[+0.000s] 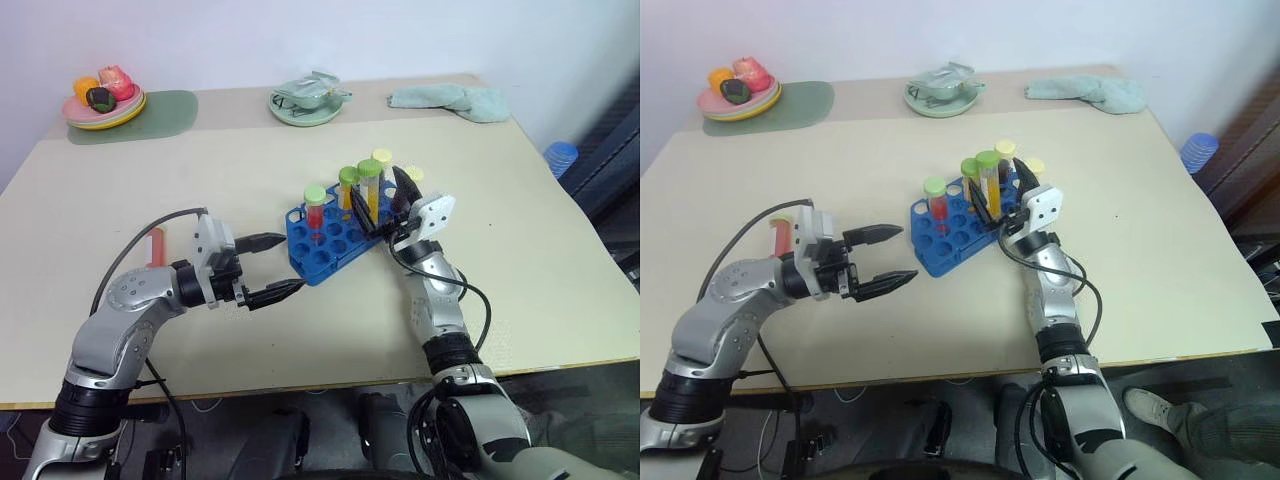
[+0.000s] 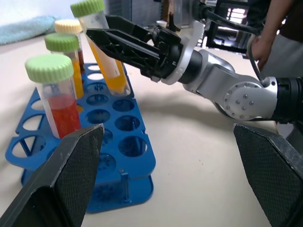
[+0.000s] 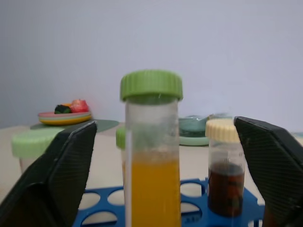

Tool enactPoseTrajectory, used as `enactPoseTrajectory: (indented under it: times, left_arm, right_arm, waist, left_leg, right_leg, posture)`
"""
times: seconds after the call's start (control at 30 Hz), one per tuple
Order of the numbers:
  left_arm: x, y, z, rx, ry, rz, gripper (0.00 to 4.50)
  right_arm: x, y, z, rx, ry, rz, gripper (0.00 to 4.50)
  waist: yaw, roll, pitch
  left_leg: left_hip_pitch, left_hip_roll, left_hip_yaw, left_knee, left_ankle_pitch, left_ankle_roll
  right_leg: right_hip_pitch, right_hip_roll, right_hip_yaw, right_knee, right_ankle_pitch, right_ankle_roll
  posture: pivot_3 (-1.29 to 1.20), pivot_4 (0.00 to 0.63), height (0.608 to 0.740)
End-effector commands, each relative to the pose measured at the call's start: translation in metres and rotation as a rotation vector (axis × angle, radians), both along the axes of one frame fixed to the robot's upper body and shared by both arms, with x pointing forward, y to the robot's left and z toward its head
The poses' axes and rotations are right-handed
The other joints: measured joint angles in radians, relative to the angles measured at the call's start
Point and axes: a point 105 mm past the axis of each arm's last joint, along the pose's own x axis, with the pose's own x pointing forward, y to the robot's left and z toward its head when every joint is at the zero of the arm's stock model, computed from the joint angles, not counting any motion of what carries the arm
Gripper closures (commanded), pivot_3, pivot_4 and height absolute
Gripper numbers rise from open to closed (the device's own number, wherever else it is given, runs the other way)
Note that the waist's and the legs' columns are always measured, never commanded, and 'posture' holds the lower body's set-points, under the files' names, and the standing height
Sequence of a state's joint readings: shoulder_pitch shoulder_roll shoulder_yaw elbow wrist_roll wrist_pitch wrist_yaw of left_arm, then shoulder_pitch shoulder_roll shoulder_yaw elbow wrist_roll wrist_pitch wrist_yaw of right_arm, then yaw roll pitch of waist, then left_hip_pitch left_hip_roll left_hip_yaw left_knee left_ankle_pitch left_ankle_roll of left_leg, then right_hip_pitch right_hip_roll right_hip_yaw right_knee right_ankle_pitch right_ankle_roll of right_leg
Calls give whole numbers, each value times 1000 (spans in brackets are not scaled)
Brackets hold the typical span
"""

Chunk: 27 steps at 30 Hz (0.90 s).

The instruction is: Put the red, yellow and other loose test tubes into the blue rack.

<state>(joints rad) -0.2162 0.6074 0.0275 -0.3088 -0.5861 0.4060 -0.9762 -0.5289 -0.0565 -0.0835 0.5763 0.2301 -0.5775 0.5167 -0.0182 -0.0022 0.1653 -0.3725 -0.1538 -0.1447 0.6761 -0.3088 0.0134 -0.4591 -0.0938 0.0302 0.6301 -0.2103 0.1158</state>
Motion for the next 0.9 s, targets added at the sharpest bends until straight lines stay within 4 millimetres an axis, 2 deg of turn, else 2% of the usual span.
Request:
enactPoseTrajectory:
  times: [0.03, 0.27, 0.4, 0.57, 0.9]
  left_arm:
    - [-2, 2, 13, -14, -47, -9, 0]
    - [-2, 0, 12, -15, -41, -19, 0]
    - [-2, 1, 10, -15, -36, -19, 0]
    - [-1, 0, 7, -21, -28, -18, 0]
    - [-1, -4, 3, -38, -14, -24, 0]
  right_arm:
    - [-3, -1, 9, 9, -47, -14, 17]
    - [-2, -3, 14, -18, -13, -9, 17]
    - [-7, 2, 18, -81, 82, 38, 17]
    - [-17, 1, 33, -144, 166, 83, 17]
    - [-14, 3, 51, -219, 336, 174, 17]
  waist:
    - [0, 0, 0]
    - [1, 0, 0]
    - [3, 0, 0]
    - [4, 0, 0]
    - [5, 0, 0]
  left_leg:
    - [0, 0, 0, 0, 0, 0]
    - [0, 0, 0, 0, 0, 0]
    - [0, 0, 0, 0, 0, 0]
    - [0, 0, 0, 0, 0, 0]
    - [0, 1, 1, 0, 0, 0]
  right_leg:
    - [0, 0, 0, 0, 0, 0]
    - [0, 0, 0, 0, 0, 0]
    - [0, 0, 0, 0, 0, 0]
    - [-1, 0, 1, 0, 0, 0]
    - [-1, -2, 1, 0, 0, 0]
  posture:
    - [0, 150, 740]
    - [0, 150, 740]
    - [0, 150, 740]
    - [0, 150, 740]
    - [0, 150, 740]
